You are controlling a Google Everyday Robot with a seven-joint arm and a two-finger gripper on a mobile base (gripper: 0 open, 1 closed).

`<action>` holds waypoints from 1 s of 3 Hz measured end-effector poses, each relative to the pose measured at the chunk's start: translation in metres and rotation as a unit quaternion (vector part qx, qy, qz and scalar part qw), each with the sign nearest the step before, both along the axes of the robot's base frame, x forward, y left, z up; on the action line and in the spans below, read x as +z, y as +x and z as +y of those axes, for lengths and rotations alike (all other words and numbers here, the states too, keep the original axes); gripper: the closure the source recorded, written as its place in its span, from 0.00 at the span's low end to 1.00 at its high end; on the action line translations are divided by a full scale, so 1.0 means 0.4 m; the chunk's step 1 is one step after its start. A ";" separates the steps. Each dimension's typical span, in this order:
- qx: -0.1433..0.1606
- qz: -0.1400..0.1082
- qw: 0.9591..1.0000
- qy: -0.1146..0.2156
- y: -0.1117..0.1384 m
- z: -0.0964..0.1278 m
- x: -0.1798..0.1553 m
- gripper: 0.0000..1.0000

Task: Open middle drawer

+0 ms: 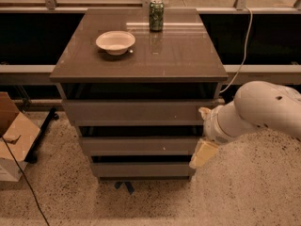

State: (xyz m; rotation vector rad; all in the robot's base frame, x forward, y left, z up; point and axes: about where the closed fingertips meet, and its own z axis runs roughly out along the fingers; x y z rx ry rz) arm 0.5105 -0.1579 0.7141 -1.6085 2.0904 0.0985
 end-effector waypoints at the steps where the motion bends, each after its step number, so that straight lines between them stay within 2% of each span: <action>1: -0.001 0.006 0.999 0.045 0.051 -0.001 -0.161 0.00; 2: 0.000 0.008 0.999 0.046 0.051 0.000 -0.167 0.00; 3: -0.009 -0.005 0.999 0.051 0.066 0.012 -0.184 0.00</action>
Offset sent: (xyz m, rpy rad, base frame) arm 0.0337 -0.0062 -0.0926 0.1285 0.0184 -0.0098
